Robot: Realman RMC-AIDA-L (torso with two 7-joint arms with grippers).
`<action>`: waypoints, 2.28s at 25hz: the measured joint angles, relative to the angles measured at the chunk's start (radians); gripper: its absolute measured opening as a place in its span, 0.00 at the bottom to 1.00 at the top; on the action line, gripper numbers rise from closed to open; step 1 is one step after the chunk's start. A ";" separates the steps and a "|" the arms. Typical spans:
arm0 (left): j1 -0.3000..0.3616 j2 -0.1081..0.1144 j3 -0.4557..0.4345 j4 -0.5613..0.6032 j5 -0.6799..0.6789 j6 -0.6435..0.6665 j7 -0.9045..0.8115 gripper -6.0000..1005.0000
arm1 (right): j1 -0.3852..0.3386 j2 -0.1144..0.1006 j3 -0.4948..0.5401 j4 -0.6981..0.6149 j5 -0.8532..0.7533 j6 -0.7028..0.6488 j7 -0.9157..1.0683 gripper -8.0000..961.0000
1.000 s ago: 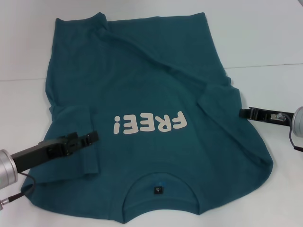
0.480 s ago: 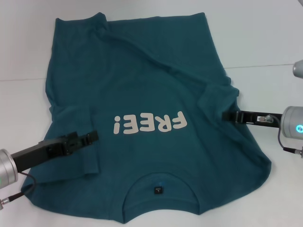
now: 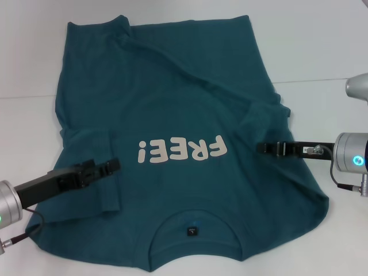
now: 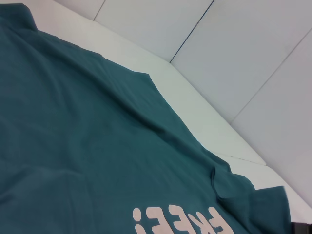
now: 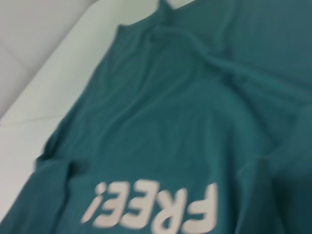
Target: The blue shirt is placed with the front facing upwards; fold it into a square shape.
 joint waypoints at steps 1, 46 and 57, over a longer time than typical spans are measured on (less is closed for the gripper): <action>0.000 0.000 0.000 0.000 0.000 -0.002 0.000 0.90 | 0.000 0.000 0.001 -0.001 0.001 -0.019 -0.011 0.01; 0.057 0.064 -0.097 0.231 0.271 0.178 -0.274 0.91 | -0.103 -0.026 0.091 -0.039 0.270 -0.299 -0.248 0.95; 0.051 0.087 -0.101 0.295 0.453 0.378 -0.438 0.90 | -0.103 -0.044 0.110 -0.049 0.275 -0.306 -0.237 0.95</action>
